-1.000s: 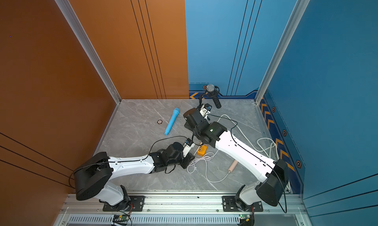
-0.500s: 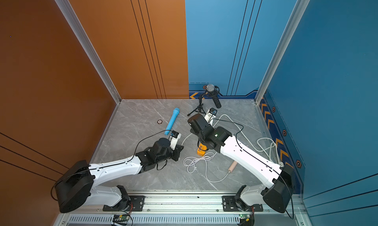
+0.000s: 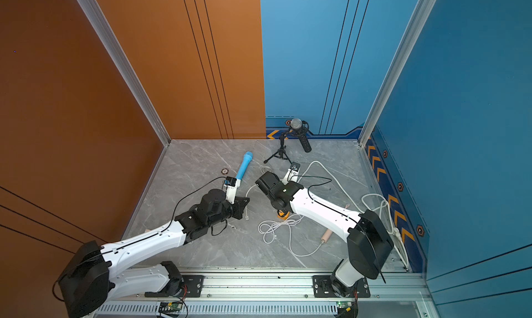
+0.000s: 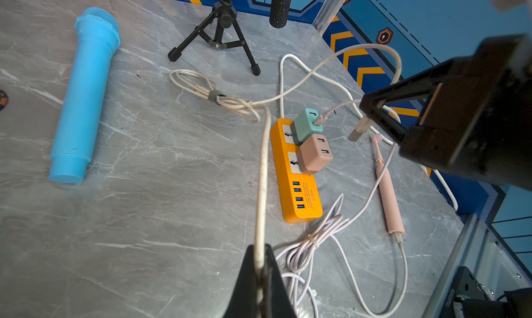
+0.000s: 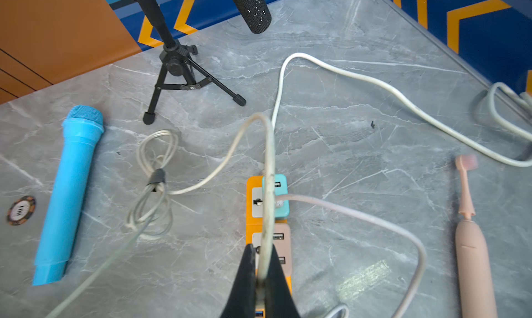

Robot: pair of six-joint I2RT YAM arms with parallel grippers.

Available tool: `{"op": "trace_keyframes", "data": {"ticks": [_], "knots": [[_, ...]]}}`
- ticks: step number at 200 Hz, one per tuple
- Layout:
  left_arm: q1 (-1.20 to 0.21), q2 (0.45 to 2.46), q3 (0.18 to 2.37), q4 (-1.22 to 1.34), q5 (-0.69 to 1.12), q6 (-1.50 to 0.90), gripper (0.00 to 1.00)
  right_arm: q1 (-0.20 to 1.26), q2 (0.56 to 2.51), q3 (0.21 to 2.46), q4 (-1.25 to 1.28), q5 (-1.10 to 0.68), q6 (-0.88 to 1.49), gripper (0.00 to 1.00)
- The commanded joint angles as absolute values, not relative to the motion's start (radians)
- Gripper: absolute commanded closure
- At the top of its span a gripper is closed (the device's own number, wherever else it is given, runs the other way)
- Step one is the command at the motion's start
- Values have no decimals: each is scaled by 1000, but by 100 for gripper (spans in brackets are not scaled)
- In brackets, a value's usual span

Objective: Charge the electric toothbrush
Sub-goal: Pick up the charging cable from the center of the board.

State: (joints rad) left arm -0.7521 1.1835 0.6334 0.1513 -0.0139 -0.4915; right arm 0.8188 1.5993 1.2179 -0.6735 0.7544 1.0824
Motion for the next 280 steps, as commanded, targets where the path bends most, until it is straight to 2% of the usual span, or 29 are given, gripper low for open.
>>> {"op": "trace_keyframes", "data": {"ticks": [1,93,157,189,200,280], "knots": [[-739,1172,620,111,9,-505,100,828,1636,1218,-699,850,1103,100],[-693,1212,615,26,-50,-551,100,806,1723,1154,-597,859,1112,100],[-683,1292,642,25,-45,-569,96,807,1748,1149,-583,903,1141,100],[-680,1298,644,24,-41,-568,83,811,1757,1146,-577,916,1154,100],[-678,1295,643,23,-33,-568,74,813,1762,1148,-577,924,1155,100],[-671,1144,639,-92,-75,-569,68,855,1758,1134,-585,975,1211,100]]}}
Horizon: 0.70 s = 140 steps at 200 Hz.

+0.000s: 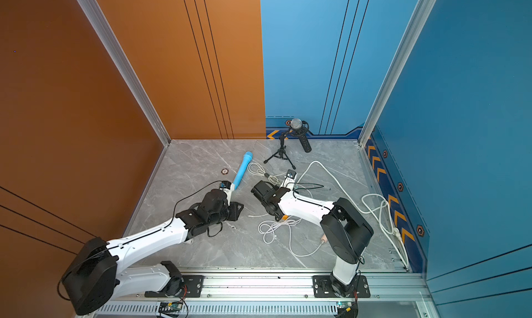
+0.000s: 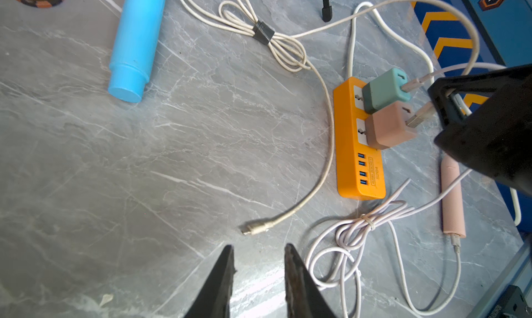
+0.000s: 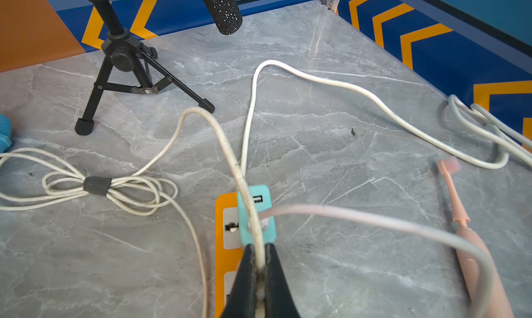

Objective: Charge the electric toothbrush
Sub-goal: Pick up the charging cable from the center of the board, then insert the charging cable into the plug.

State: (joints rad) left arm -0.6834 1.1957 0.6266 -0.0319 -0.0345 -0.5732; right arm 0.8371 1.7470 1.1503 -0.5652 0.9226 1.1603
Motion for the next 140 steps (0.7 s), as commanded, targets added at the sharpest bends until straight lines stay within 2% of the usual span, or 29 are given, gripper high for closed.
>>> {"op": "trace_keyframes", "data": {"ticks": [1,50,140], "knots": [[-672,1143,639,-93,-75,-569,68,856,1758,1133,-586,978,1210,100],[-672,1103,626,-98,-76,-574,67,865,1750,1115,-612,1062,1219,100],[-675,1073,625,-81,-75,-572,64,873,1781,1154,-611,1077,1198,100]]}}
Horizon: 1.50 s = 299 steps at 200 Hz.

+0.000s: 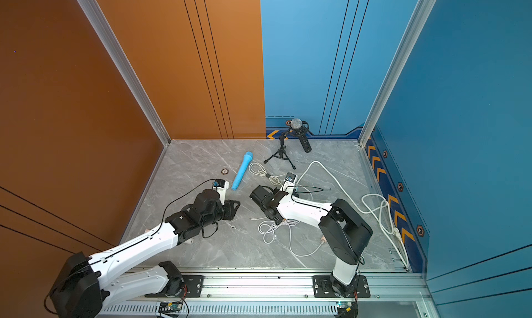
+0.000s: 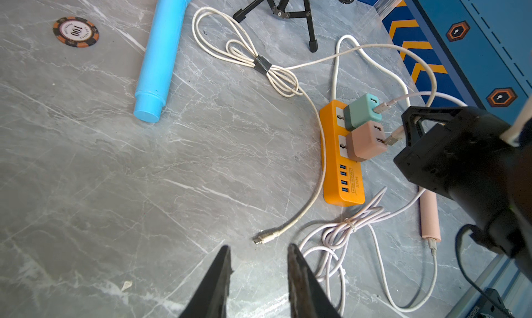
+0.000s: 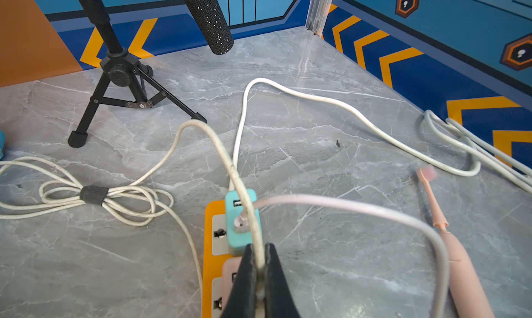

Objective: Charge the electric toothbrush
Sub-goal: Insert the charging cable into the plug.

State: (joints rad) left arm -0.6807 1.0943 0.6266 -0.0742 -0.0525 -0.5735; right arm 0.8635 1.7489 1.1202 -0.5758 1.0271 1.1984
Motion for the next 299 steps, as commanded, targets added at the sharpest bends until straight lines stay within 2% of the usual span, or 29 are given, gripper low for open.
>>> {"op": "trace_keyframes", "data": {"ticks": [1,172,270,299], "knots": [[-675,1072,625,-81,-75,-572,64,873,1781,1154,-611,1078,1198,100],[-673,1020,619,-107,-110,-545,61,851,1805,1110,-491,1087,1160,100],[-673,1026,622,-101,-118,-535,60,914,1797,1016,-444,1099,1176,100],[-673,1027,621,-100,-121,-530,60,907,1803,1004,-420,1151,1161,100]]}}
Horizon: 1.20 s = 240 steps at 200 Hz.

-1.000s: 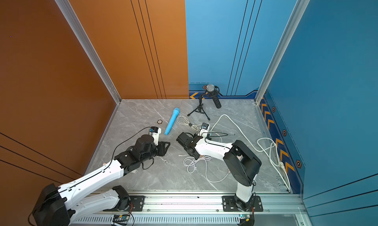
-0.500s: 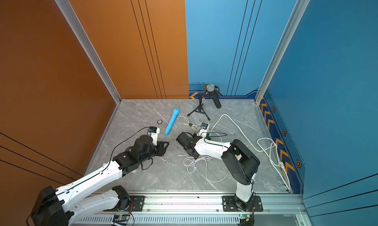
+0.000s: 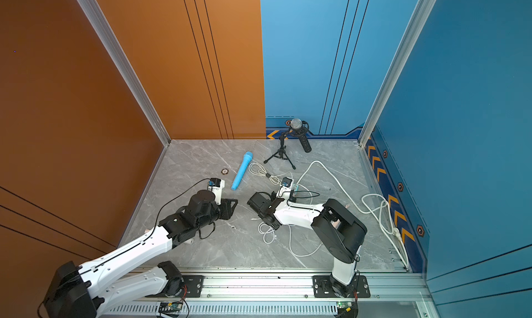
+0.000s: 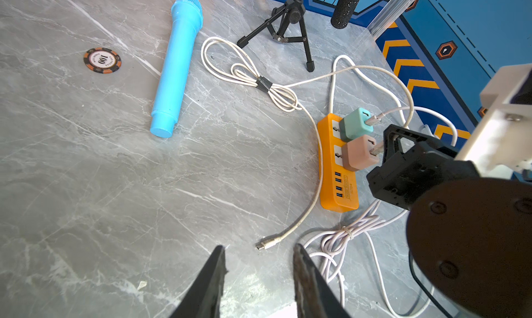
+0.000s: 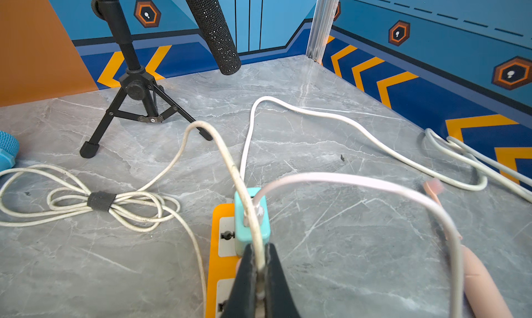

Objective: Charge the electric toothbrush
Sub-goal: Insert the charging cable into the plug.

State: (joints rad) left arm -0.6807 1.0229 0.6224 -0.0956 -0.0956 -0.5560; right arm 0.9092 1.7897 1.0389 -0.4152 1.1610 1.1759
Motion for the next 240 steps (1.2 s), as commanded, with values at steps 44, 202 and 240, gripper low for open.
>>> {"op": "trace_keyframes", "data": {"ticks": [44,202,240], "knots": [[-673,1041,626,-100,-127,-527,59,884,1811,950,-340,993,1096,100],[-672,1065,644,-99,-135,-528,58,920,1845,864,-433,835,1202,100],[-671,1072,650,-92,-125,-530,58,932,1865,882,-401,835,1194,100]]}}
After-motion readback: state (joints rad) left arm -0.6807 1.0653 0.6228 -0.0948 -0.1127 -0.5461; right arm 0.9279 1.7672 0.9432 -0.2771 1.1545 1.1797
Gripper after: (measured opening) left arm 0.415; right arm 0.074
